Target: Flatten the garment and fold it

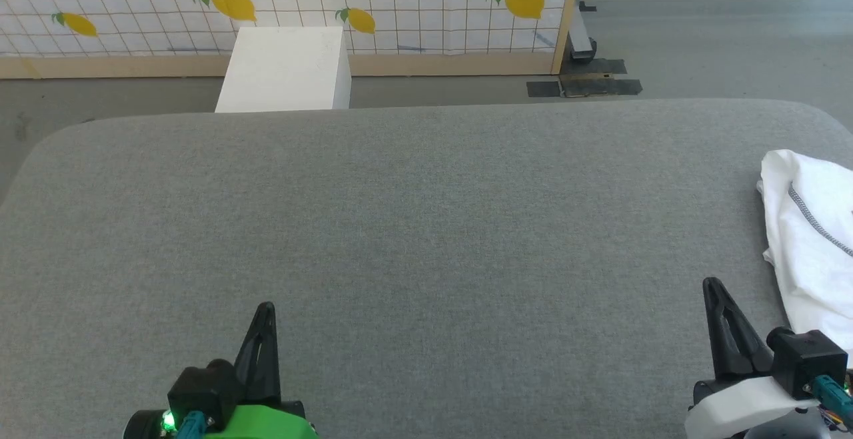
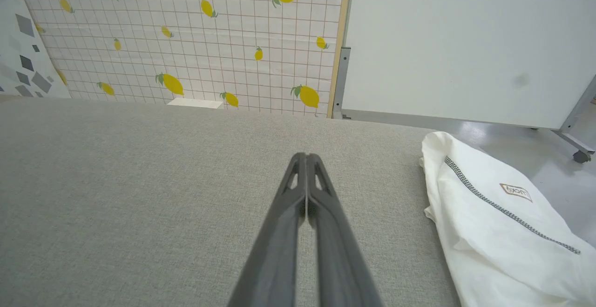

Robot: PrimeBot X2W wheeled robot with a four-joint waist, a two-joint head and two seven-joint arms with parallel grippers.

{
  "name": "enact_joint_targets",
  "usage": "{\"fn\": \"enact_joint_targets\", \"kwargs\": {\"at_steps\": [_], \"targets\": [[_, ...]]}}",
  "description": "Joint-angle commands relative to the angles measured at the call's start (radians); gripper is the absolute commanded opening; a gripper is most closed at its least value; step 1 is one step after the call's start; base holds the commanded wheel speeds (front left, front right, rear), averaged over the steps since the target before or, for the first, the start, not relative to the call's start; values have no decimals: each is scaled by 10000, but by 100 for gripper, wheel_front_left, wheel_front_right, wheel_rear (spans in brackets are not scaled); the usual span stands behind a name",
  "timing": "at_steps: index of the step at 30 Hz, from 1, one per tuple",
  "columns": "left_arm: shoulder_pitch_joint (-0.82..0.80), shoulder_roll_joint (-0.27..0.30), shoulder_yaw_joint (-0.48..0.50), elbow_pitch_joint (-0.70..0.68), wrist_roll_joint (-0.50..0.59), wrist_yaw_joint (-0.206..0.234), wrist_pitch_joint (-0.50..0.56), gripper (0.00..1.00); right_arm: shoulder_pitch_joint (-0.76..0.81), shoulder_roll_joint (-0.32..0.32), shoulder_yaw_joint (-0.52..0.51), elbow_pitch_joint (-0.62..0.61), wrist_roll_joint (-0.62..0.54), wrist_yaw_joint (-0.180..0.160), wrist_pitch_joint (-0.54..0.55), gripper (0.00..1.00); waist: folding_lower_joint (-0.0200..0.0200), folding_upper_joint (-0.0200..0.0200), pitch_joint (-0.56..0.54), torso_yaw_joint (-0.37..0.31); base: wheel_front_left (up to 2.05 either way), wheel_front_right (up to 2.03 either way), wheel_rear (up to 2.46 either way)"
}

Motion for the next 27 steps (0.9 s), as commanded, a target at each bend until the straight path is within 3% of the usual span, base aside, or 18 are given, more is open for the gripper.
{"fn": "enact_joint_targets", "kwargs": {"at_steps": [1,27], "targets": [[-222,-46,68,56,129,-52,62,0,-168,10,56,51,-4,-6,25,0,0,0,-5,-3,0,0,0],[-635,-75,358,240,548,-180,592,0,-513,15,356,240,-6,-10,279,0,0,0,-101,-63,0,0,0]]}}
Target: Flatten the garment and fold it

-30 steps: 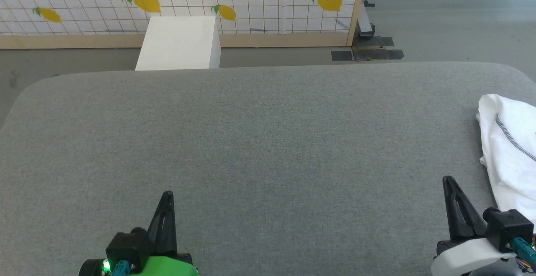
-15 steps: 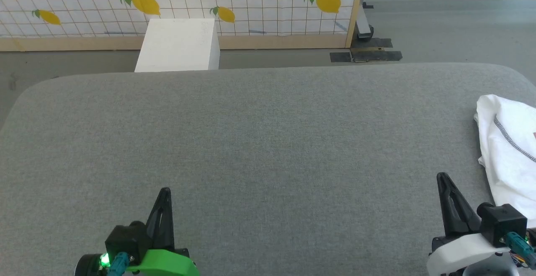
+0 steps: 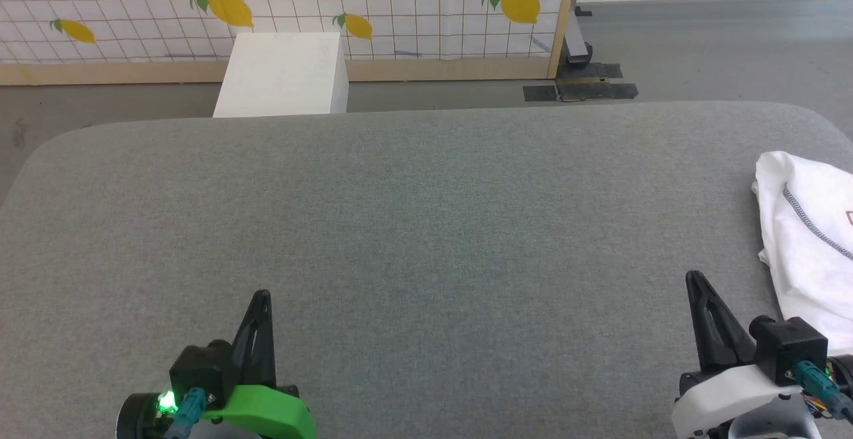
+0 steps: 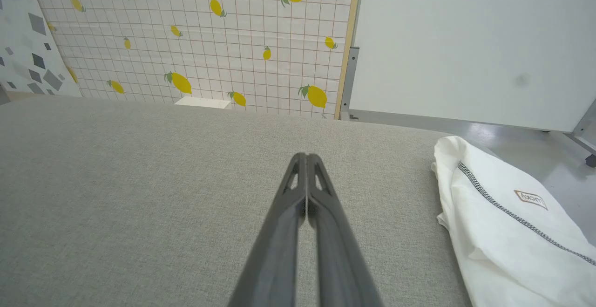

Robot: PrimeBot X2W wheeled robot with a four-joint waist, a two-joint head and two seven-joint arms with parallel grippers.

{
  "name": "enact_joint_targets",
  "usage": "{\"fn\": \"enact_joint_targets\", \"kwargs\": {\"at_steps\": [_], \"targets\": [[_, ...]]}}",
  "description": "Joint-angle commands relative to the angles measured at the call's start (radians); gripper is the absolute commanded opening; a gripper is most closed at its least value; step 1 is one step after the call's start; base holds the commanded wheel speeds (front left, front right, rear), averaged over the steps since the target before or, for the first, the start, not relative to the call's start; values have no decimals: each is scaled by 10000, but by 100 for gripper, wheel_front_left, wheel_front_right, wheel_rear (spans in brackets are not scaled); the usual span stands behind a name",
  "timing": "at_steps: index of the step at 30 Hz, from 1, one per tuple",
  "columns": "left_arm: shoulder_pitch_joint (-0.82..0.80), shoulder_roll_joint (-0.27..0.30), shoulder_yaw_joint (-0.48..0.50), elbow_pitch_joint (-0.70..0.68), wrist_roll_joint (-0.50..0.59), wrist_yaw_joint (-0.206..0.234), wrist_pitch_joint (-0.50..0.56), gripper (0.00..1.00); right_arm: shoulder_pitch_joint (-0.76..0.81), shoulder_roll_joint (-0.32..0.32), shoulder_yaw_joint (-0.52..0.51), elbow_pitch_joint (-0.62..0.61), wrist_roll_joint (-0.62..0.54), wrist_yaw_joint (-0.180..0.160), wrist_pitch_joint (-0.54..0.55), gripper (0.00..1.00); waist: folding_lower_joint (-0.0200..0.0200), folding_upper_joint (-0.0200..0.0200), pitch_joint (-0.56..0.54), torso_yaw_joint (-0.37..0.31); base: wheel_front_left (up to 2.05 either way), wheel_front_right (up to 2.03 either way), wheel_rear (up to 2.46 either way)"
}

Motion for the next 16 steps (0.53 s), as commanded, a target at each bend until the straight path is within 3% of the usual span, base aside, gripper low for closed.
{"fn": "enact_joint_targets", "kwargs": {"at_steps": [1,16], "targets": [[-197,-55,71,39,110,-48,79,0,-218,13,52,43,-4,-10,21,0,0,0,-5,-3,0,0,0],[-434,-71,238,144,352,-121,384,0,-417,16,224,152,-6,-12,168,0,0,0,-60,-38,0,0,0]]}}
